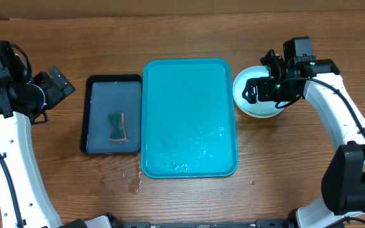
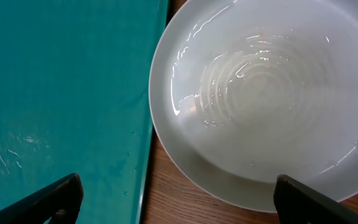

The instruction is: Clean dirty plates on tray and stack at the side

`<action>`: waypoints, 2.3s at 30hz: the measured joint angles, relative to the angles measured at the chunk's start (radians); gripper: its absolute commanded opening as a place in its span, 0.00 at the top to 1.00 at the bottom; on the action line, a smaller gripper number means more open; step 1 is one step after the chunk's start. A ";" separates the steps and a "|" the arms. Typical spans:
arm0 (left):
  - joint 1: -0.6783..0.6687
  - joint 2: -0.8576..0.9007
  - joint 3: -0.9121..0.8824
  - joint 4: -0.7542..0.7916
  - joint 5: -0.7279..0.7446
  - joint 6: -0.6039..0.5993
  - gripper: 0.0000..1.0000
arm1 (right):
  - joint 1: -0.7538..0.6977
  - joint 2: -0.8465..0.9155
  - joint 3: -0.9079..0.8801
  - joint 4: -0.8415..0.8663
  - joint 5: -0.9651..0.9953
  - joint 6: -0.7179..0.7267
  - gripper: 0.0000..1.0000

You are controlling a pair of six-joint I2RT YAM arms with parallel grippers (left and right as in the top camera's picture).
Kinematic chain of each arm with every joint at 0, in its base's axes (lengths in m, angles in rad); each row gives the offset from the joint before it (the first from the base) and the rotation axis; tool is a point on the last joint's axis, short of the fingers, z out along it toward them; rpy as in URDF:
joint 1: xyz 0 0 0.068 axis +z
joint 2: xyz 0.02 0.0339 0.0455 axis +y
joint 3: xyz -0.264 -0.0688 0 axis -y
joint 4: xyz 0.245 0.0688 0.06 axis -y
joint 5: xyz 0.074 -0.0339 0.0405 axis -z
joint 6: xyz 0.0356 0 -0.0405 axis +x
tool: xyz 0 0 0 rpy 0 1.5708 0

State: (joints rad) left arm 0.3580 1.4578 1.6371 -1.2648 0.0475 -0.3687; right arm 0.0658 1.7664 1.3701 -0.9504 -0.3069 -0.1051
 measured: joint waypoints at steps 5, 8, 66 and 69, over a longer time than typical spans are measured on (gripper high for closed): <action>0.000 0.000 0.000 0.000 0.000 0.000 0.00 | 0.000 0.000 0.000 0.000 0.000 0.000 0.00; 0.000 0.000 0.000 0.000 0.000 0.000 0.00 | 0.000 0.000 0.000 0.001 0.000 0.000 0.00; 0.000 0.000 0.000 0.000 0.000 0.000 0.00 | -0.053 -1.647 -0.669 0.476 0.052 0.000 0.00; 0.000 0.000 0.000 0.000 0.000 0.000 0.00 | -0.063 -1.720 -0.799 0.604 0.051 0.000 0.00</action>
State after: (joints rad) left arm 0.3580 1.4578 1.6371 -1.2648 0.0475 -0.3687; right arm 0.0032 0.0463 0.5713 -0.3462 -0.2558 -0.1051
